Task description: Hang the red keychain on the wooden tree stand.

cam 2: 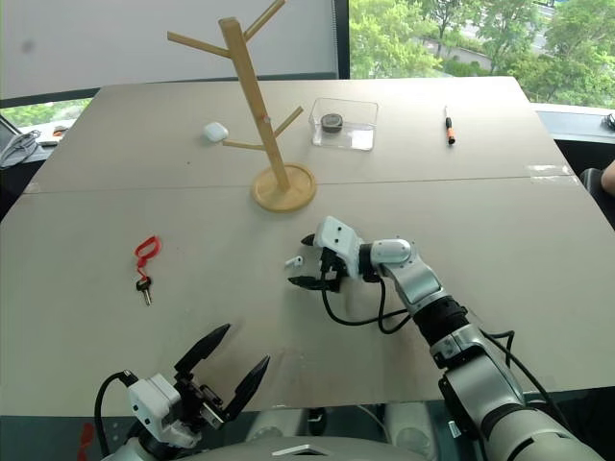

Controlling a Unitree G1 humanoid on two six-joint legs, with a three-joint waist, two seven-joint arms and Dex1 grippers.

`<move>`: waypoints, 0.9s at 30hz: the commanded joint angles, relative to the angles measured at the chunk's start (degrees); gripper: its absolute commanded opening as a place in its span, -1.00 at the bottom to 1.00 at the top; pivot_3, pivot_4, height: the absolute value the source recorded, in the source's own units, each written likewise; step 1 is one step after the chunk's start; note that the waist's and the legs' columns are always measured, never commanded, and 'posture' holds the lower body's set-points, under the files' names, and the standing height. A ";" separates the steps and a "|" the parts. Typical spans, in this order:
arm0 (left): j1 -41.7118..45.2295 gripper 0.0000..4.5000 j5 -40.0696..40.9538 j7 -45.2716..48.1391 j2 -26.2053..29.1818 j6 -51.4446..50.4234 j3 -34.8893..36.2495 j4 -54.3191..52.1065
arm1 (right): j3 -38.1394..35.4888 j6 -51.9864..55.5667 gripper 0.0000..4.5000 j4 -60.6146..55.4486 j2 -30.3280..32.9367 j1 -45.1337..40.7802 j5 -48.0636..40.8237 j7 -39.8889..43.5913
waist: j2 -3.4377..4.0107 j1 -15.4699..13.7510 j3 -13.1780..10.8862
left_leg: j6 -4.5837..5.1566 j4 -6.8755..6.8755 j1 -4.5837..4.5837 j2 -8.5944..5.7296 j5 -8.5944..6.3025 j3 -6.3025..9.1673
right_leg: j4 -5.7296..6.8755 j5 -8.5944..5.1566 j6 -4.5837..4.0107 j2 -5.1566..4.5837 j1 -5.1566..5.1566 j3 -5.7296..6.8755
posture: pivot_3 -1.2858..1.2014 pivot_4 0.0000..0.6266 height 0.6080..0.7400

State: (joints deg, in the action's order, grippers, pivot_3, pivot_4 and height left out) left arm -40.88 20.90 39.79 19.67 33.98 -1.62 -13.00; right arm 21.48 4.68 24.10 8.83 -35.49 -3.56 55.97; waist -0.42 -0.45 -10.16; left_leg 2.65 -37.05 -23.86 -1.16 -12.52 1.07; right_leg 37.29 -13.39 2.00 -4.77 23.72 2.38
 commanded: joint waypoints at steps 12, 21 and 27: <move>0.33 1.00 4.31 -3.52 -0.82 -3.88 3.67 -4.17 | 0.40 -4.57 -0.67 2.78 -1.07 -1.71 3.21 -0.87 | -0.01 0.49 0.01 | 0.00 0.00 0.00 0.00 0.00 0.05 | 0.00 0.00 0.00 0.04 -0.01 0.02 | 0.03 -0.52 1.00; 1.63 1.00 4.48 -4.42 -1.26 -6.80 4.36 -5.86 | -5.29 -4.74 -0.84 1.01 -1.55 -2.55 -1.51 -2.06 | -0.05 0.73 -0.03 | 0.00 0.00 0.00 0.00 0.00 0.05 | 0.01 0.00 0.00 0.20 -0.01 0.00 | 0.03 -0.52 1.00; 3.22 1.00 3.28 -3.84 -0.20 -9.83 2.54 -8.76 | -20.67 1.99 -0.84 3.99 1.10 -9.08 -9.28 -13.28 | -0.10 0.59 -0.15 | 0.00 0.00 -0.03 0.00 0.00 0.05 | 0.01 0.02 -0.03 0.10 0.00 -0.11 | 0.03 -0.52 1.00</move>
State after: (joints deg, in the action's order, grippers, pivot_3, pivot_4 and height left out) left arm -37.64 24.42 35.48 18.89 24.61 1.38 -19.30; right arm 4.86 5.62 28.51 9.46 -42.65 -10.13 45.68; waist -0.52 0.14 -10.31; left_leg 2.65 -37.05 -23.89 -1.17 -12.52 1.13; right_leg 37.29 -13.32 1.90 -4.67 23.72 2.28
